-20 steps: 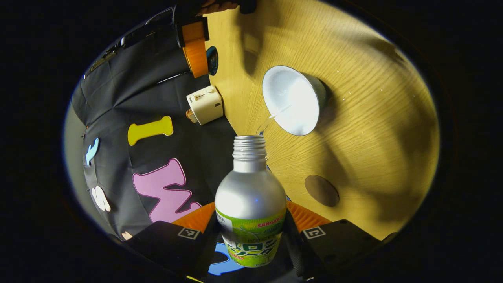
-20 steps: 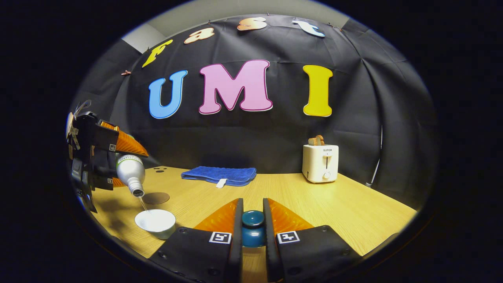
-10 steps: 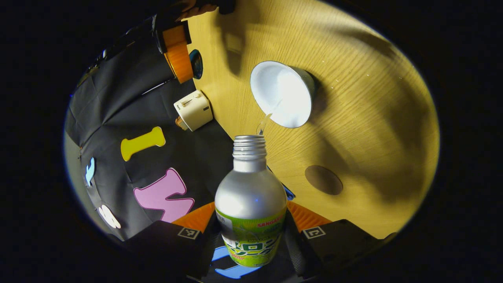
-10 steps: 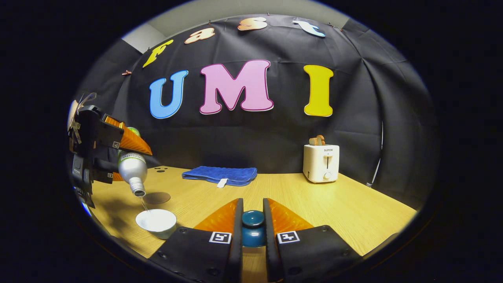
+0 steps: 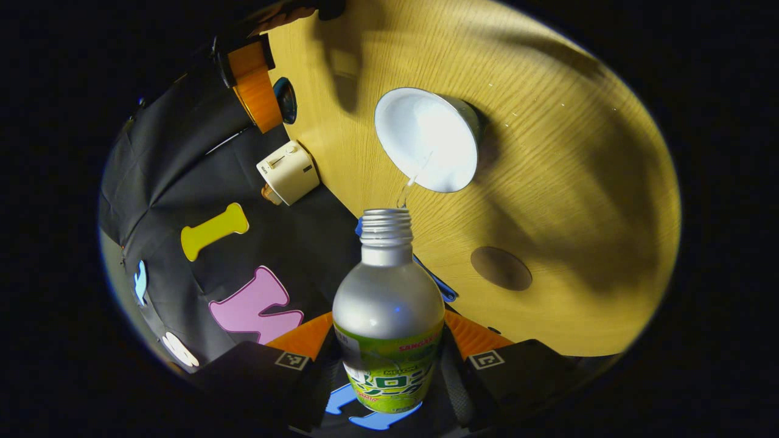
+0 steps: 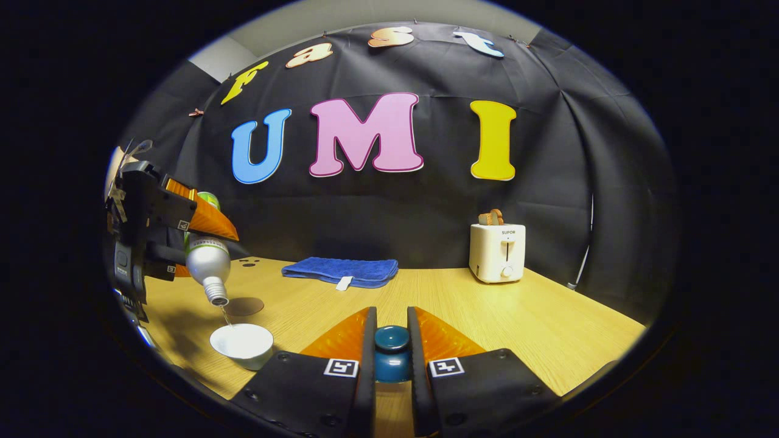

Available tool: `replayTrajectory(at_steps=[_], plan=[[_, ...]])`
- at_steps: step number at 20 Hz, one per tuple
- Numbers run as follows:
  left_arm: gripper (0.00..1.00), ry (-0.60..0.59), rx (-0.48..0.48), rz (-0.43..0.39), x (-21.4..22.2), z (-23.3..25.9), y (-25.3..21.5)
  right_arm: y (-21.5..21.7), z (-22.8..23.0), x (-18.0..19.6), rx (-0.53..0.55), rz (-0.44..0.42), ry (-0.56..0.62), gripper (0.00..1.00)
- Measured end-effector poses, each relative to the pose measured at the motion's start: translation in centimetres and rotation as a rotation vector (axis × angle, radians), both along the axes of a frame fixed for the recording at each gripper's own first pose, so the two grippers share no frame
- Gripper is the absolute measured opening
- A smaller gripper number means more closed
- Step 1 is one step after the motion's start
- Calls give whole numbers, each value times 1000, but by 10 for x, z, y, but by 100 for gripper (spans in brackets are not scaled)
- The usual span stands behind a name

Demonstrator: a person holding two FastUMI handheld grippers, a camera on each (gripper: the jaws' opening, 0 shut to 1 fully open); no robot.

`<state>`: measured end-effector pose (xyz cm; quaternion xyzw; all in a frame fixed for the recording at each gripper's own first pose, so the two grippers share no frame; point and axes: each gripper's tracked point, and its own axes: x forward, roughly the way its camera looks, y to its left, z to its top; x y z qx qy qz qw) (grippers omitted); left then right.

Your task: Open the teacup lid with one hand, grasp the water bottle and pour water into the teacup with the other hand; after pouring, place the water bottle on the coaster and then close the teacup lid.

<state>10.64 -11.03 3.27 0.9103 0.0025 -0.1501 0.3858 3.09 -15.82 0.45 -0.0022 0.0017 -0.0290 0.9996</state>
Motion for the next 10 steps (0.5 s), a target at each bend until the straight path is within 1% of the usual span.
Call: replayTrajectory(at_steps=[10], plan=[[80, -1, 40, 4, -5, -4, -1, 0, 0, -1, 0, -2, 0, 28]])
